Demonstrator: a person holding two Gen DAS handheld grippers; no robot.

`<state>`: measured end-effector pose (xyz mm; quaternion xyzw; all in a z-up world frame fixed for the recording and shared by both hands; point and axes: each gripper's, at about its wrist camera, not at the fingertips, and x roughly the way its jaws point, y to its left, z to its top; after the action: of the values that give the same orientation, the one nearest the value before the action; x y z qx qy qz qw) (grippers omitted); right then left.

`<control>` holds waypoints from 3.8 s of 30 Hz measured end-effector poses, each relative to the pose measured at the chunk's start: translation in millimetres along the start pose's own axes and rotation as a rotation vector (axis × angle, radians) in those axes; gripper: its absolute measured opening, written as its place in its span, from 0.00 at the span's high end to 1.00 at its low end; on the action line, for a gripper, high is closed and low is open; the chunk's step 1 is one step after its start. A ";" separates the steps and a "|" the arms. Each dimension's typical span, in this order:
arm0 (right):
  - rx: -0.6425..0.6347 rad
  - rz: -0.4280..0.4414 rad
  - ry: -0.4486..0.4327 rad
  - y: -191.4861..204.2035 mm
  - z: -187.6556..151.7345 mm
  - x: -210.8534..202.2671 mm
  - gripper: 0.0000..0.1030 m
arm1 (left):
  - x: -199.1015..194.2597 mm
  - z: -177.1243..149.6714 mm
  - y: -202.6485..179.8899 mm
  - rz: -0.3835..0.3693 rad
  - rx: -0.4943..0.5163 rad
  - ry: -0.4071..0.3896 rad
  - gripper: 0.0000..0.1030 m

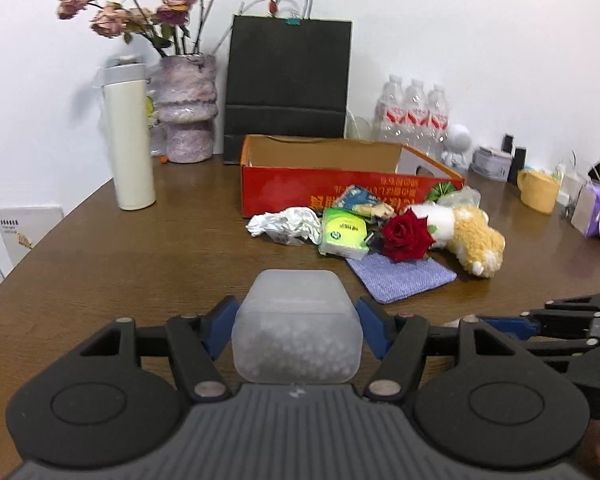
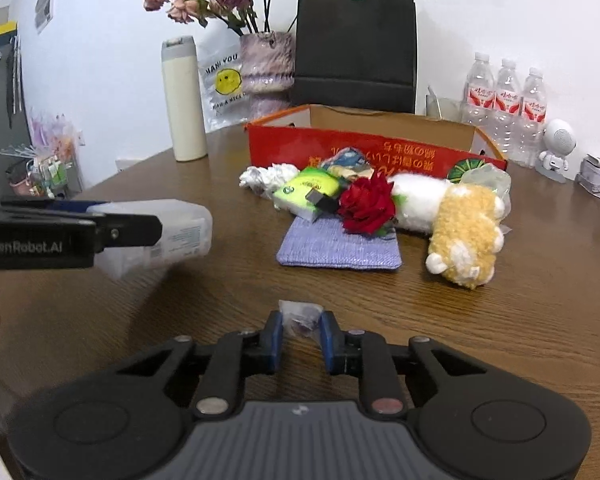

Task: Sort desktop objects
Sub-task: 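Carry both held items into the cardboard box and open both tools, then withdraw both tools from the cardboard box back toward the table items, then grasp the yellow-white plush toy with the right tool while the left tool grasps the green tissue pack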

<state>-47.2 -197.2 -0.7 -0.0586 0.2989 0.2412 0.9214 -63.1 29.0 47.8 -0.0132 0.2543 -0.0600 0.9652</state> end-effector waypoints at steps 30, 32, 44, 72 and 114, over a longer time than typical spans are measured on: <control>0.179 -0.036 0.082 -152.0 275.0 233.6 0.81 | 317.8 215.4 -17.4 0.235 0.056 0.088 0.36; 0.224 -0.024 0.143 -160.5 275.6 264.3 0.80 | 331.8 210.3 -16.8 0.229 0.051 0.147 0.35; 0.262 -0.059 0.223 -174.9 290.3 263.9 0.39 | 323.0 236.8 0.5 0.232 -0.009 0.208 0.24; 0.158 -0.109 -0.340 -91.9 178.1 56.3 0.13 | 102.8 136.2 -22.1 0.185 -0.056 -0.316 0.00; 0.026 -0.121 -0.199 -29.7 1.9 -57.5 0.12 | 3.6 -14.9 -26.8 0.018 0.018 -0.066 0.03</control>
<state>-72.5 -246.2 33.0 -0.0404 0.2049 0.1858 0.9601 -70.3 2.0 34.6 -0.0041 0.2217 -0.0534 0.9736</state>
